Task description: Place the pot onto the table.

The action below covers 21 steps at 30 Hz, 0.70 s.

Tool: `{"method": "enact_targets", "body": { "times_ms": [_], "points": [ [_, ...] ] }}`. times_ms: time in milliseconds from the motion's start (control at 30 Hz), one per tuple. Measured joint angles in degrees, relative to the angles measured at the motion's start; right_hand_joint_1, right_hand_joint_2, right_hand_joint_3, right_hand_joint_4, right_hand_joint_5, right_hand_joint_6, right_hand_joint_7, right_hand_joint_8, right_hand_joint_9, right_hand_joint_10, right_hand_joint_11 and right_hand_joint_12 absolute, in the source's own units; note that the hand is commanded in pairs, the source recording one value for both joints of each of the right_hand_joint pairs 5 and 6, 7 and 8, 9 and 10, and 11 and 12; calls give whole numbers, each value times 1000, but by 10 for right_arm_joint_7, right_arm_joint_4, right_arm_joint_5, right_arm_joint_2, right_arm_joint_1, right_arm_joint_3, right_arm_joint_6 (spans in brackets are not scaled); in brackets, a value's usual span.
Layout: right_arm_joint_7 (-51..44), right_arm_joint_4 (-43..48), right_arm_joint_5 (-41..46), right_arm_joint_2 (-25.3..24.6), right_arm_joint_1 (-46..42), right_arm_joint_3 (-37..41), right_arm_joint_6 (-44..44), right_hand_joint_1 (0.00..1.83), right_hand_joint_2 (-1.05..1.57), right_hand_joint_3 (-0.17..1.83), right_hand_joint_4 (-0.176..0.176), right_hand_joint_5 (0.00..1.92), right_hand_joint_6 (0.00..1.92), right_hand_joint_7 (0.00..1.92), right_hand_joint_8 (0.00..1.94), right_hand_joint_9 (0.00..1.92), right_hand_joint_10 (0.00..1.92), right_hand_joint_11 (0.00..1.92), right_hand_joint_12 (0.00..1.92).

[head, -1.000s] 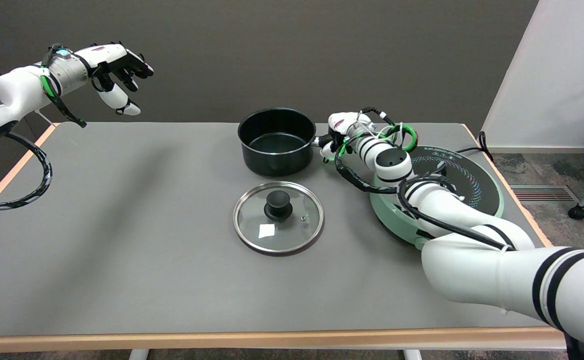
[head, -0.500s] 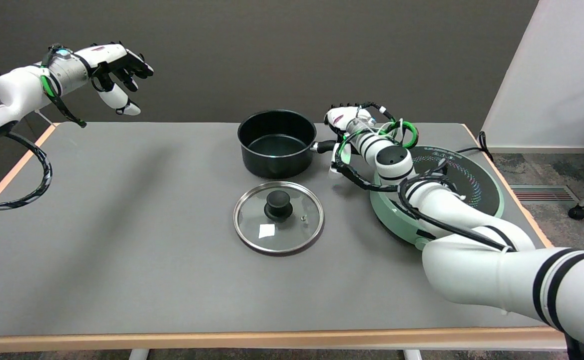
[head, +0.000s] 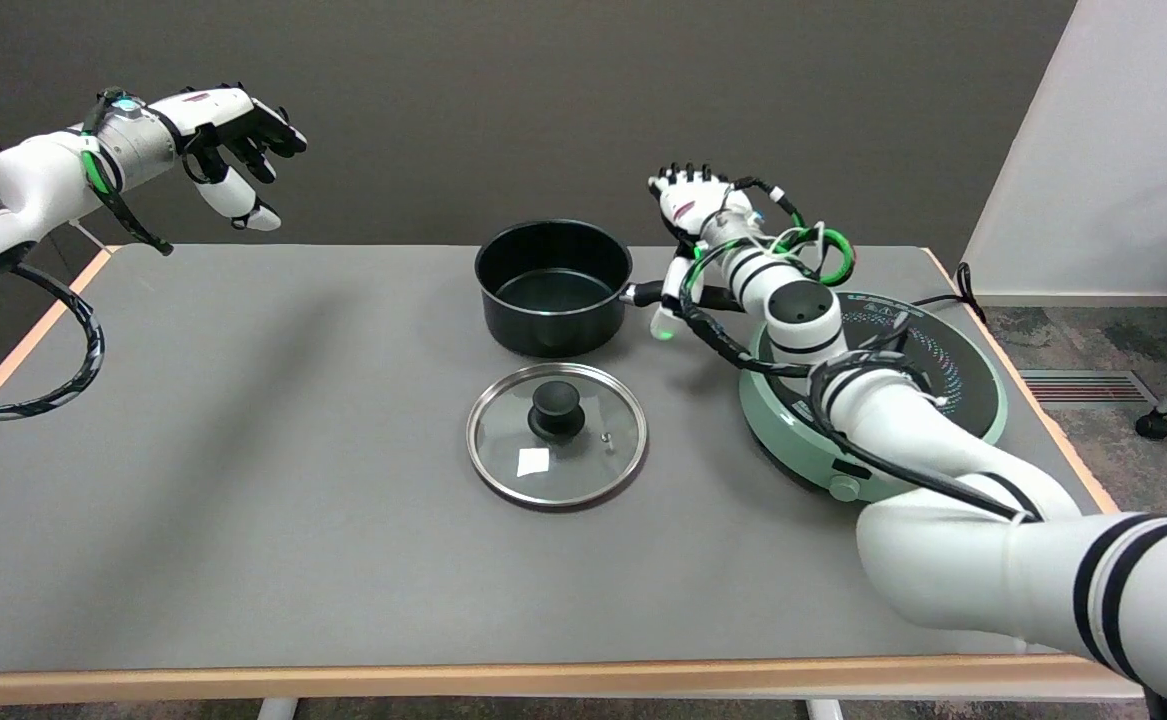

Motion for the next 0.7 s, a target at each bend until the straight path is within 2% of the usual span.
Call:
{"method": "enact_targets", "body": {
  "times_ms": [233,367,433,467,500,533,700],
  "points": [
    [0,112,81,18,-49,5,1,1011,-301,642,-119,0,0,0,0,0,0,0,0],
    [0,192,142,29,-88,12,-4,868,150,263,-135,0,0,0,0,0,0,0,0],
    [1,236,175,36,-112,19,-8,774,483,75,-159,0,0,0,0,0,0,0,0],
    [1,255,189,38,-122,22,-10,715,664,27,-170,0,0,0,0,0,0,0,0],
    [1,279,208,41,-136,26,-12,664,739,20,-152,2,2,2,2,2,2,2,2],
    [2,299,224,43,-148,30,-14,580,998,7,-175,38,38,38,38,38,38,38,38],
    [11,399,298,52,-210,52,-29,416,1541,-37,-176,123,123,123,123,123,123,123,123]
  ]
}}
